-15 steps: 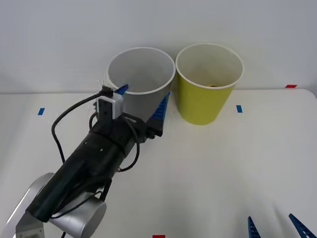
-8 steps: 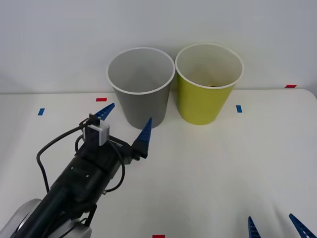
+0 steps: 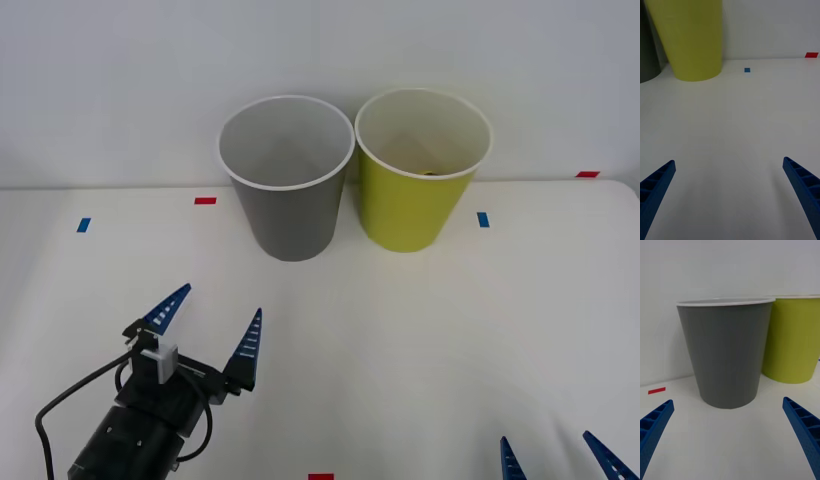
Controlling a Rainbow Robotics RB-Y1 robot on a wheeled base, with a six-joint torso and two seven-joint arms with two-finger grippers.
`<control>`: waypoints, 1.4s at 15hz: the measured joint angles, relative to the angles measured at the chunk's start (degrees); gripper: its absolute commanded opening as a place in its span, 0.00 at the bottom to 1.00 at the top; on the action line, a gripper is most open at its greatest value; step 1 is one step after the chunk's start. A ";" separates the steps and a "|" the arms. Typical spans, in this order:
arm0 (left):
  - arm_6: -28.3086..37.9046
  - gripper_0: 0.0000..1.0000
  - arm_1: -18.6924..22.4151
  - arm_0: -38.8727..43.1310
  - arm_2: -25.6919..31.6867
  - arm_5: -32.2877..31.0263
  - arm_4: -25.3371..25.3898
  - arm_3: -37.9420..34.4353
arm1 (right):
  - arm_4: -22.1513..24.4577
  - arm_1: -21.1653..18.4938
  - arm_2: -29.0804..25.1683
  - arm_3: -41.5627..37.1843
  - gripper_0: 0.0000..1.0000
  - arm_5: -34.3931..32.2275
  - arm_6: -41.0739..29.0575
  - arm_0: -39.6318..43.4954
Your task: Put cans in the gray bin and PET bottles in the light green bin.
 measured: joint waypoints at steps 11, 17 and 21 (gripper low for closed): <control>-1.63 1.00 -2.32 18.50 2.16 -5.83 -3.04 0.58 | 0.00 0.00 0.00 0.00 1.00 0.00 0.00 0.00; -1.75 1.00 -2.30 23.76 2.99 -6.15 -2.88 0.56 | 0.00 0.00 0.00 0.00 1.00 0.00 0.00 0.00; -2.17 1.00 -2.31 26.11 2.10 -6.47 -3.13 0.53 | 0.00 0.00 0.00 0.00 1.00 0.00 0.00 0.00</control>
